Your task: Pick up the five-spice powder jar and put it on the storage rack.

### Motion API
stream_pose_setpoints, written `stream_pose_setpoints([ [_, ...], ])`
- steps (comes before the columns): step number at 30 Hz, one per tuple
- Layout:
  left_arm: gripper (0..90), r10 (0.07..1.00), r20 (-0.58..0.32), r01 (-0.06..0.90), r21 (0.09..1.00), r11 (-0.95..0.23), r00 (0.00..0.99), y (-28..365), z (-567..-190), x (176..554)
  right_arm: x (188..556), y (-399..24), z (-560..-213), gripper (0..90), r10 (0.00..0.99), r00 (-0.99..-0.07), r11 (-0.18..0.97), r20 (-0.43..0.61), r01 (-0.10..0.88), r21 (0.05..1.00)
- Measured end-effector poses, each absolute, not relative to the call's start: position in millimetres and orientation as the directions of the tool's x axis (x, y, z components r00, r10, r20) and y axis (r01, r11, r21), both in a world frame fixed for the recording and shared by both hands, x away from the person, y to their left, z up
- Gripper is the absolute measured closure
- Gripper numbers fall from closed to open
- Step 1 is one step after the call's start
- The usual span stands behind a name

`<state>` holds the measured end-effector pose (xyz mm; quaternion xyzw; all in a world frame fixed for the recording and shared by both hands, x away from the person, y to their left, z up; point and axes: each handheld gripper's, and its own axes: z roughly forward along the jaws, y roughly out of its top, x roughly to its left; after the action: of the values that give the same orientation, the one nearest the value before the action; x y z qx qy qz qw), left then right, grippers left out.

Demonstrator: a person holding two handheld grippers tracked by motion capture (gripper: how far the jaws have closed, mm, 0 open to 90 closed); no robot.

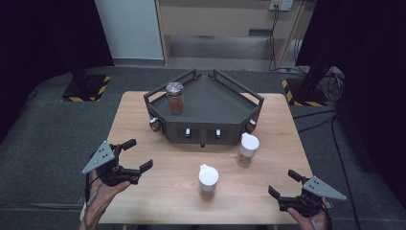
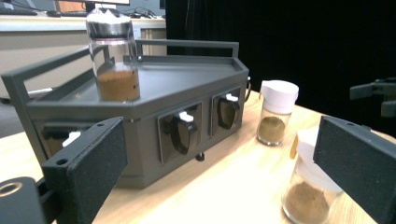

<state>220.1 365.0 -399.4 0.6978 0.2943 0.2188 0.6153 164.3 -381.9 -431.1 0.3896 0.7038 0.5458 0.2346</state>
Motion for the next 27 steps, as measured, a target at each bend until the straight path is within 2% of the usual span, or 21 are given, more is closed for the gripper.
stream_pose_setpoints([
  [18, 2.7, 0.688, -0.09, 0.174, 0.983, -0.053, 0.72, 375.6, -448.4, 203.7, 164.2, -381.7, -430.7, 1.3, 0.804, -0.587, 0.102, 0.095, 0.293, 0.951],
  [27, 3.1, 0.735, -0.079, 0.181, 0.982, -0.06, 0.674, 378.8, -467.1, 196.0, 164.6, -381.5, -430.6, 1.3, 0.802, -0.589, 0.104, 0.093, 0.292, 0.951],
])
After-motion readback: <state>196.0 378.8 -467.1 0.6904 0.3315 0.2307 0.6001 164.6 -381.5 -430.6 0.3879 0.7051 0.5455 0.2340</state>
